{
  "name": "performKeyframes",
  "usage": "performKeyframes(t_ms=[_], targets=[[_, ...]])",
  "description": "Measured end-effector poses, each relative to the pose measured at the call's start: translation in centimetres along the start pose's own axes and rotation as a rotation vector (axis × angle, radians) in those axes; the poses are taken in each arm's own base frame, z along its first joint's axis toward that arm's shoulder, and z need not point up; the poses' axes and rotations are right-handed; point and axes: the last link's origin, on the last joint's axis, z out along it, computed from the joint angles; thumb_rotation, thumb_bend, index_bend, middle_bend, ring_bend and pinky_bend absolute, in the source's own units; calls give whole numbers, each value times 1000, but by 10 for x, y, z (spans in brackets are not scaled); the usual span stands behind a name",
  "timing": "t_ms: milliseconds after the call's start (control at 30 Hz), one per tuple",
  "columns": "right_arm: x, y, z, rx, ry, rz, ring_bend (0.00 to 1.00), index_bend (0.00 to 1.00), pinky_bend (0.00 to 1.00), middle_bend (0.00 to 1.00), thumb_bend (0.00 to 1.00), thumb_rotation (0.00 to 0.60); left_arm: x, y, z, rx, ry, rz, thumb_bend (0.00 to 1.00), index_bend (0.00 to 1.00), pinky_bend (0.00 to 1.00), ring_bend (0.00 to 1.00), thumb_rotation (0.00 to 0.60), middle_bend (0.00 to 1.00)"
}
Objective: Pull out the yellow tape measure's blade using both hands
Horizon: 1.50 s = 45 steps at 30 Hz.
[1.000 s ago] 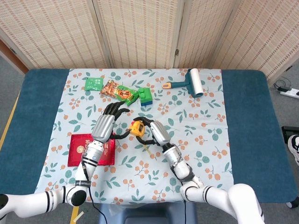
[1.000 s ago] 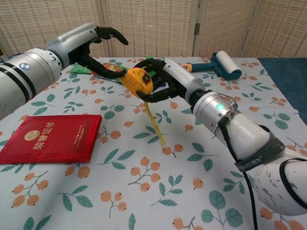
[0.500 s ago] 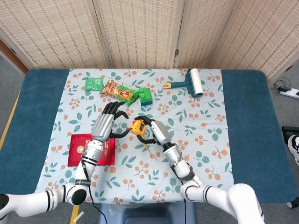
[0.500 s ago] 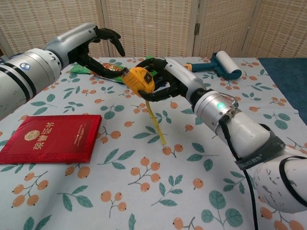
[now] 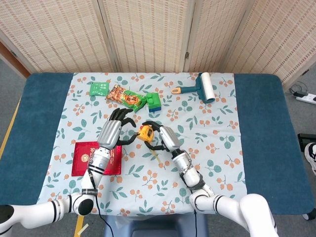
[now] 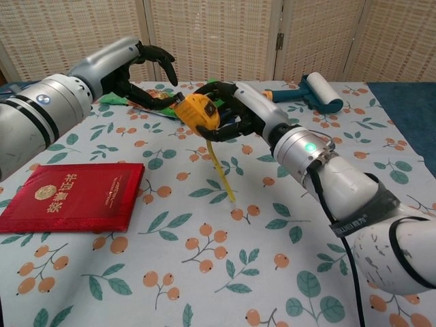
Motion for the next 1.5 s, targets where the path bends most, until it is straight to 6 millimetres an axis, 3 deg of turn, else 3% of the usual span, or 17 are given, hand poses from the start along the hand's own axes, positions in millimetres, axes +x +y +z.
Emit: performKeyframes(t_ms=[733, 1067, 1500], targets=[[4, 2, 6, -17, 16, 9, 476, 588, 321, 512, 479, 600, -4, -2, 3, -7, 29, -8, 962, 539, 53, 136, 600, 219], [4, 1, 6, -15, 13, 12, 477, 588, 321, 512, 480, 600, -9, -1, 5, -3, 21, -1, 978, 504, 53, 136, 600, 219], [5, 1, 7, -20, 15, 9, 479, 588, 321, 512, 480, 600, -12, 0, 8, -5, 41, -7, 982, 664, 68, 165, 600, 258]])
